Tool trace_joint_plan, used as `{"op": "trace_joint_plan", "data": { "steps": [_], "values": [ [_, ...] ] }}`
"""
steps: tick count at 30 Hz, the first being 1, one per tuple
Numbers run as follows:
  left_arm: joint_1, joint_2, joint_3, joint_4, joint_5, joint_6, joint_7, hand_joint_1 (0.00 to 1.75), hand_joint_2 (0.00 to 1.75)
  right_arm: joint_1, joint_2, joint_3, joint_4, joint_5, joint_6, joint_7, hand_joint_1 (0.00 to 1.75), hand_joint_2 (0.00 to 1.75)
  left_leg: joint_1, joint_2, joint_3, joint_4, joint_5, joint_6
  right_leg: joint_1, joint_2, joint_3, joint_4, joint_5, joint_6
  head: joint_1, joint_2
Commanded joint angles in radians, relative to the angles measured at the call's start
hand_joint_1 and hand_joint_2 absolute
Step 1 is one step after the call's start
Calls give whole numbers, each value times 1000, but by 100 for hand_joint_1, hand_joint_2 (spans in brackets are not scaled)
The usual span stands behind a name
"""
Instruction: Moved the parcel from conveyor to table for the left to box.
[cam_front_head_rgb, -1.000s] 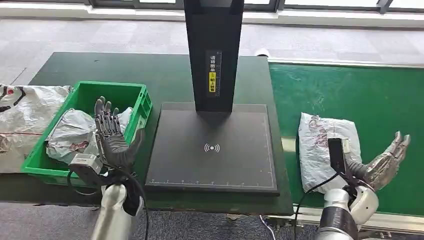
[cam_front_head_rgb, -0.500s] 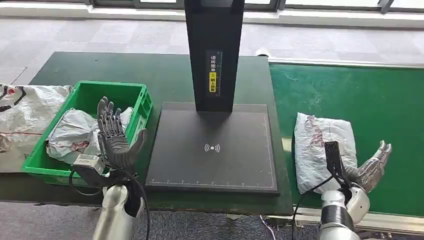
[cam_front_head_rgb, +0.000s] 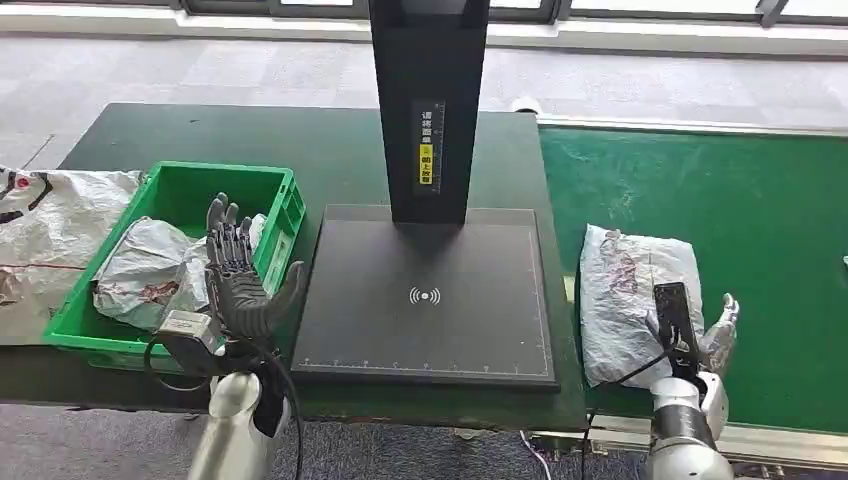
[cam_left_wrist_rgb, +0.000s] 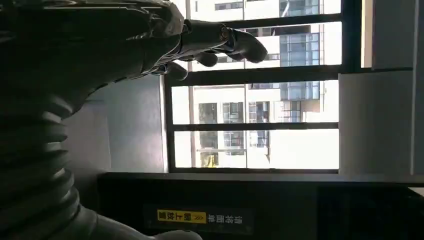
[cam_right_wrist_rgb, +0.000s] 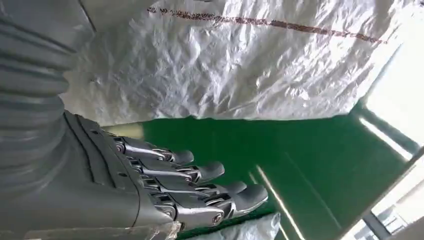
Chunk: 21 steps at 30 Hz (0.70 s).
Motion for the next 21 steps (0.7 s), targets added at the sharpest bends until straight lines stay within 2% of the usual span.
{"op": "trace_joint_plan", "data": {
  "steps": [1,13,14,21],
  "values": [
    [64,-13,-49,32,-17,21,5,0,175,-62,-48,19,141,40,25,82,0,175,0,2,3,-2,-1,0,0,2,2,-1,0,0,0,0],
    [93,-18,-31,17,-40,28,5,0,175,-64,-45,153,179,174,181,257,0,175,0,3,4,-2,-1,0,0,3,3,-3,0,0,0,0],
    [95,-18,-28,13,-41,30,5,0,175,-64,-43,164,180,185,188,266,175,175,0,3,3,-2,-1,0,0,3,2,-2,0,0,0,0],
    [111,-18,-18,-1,-44,39,5,0,175,-84,-32,178,181,196,210,289,175,175,0,4,3,-2,-1,0,0,4,2,-1,0,0,0,0]
  ]
}}
